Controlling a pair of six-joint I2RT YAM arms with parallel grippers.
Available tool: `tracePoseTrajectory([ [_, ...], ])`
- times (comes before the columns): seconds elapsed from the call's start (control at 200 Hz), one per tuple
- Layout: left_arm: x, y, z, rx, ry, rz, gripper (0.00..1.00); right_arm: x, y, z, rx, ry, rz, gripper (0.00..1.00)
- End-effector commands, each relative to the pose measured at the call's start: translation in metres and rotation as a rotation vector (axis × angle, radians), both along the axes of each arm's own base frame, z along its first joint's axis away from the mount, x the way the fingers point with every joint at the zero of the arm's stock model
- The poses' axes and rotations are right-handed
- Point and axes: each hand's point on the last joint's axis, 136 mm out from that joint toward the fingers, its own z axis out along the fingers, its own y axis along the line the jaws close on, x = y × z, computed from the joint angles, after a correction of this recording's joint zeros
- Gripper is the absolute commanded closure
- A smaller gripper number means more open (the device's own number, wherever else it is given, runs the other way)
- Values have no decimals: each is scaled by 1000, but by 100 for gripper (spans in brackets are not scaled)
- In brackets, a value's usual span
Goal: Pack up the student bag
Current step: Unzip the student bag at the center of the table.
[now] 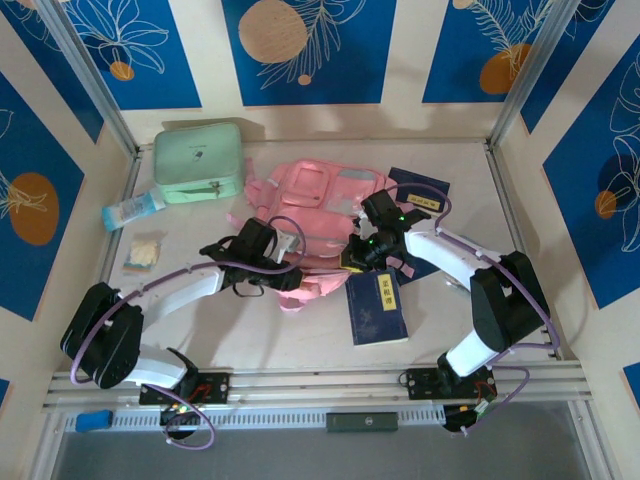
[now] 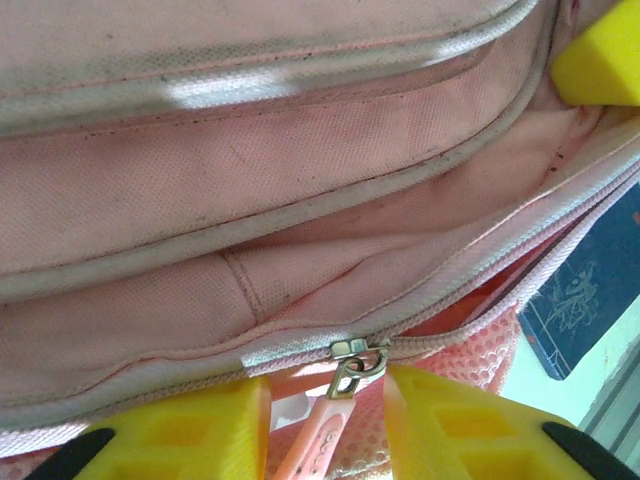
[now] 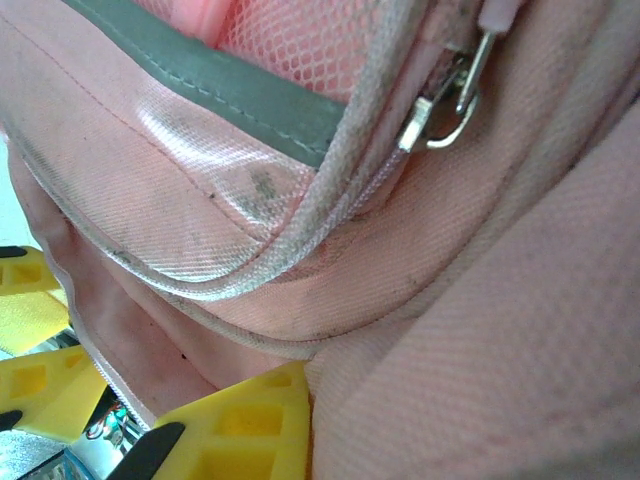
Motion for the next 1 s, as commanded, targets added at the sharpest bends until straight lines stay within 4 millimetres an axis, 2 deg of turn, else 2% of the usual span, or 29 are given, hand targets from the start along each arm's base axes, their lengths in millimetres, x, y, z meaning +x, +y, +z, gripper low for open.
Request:
tracePoseTrajectory([
  [0.0,-1,-8,11,-33,-19,-26,70,2,10,23,81,-54,37,89],
  [0.16,-4,-2,9,-13,-33,-32,78,3,9,26,83,-59,37,89],
  [0.32,-4,12,10,60,-58,-17,89,3,4,30,76,-66,42,89],
  [0.42,-6,24,11,97,-77,10,100,4,-4,34,73,-76,43,89],
  [0.56,-11,50,5,199,-81,78,100,12,-23,44,97,-60,-26,89],
  [0.62,-16,47,12,180,-72,83,100,18,-32,48,107,-57,-70,86],
  [0.705,-31,24,27,122,-127,17,100,26,-41,51,93,-66,-107,73],
  [0.79,-38,5,32,74,-140,1,100,29,-41,54,103,-68,-114,60],
  [0.895,-33,-9,32,21,-127,46,100,27,-45,52,80,-33,-151,43],
  [0.99,-25,-12,31,2,-130,93,100,13,-54,49,50,7,-185,28],
])
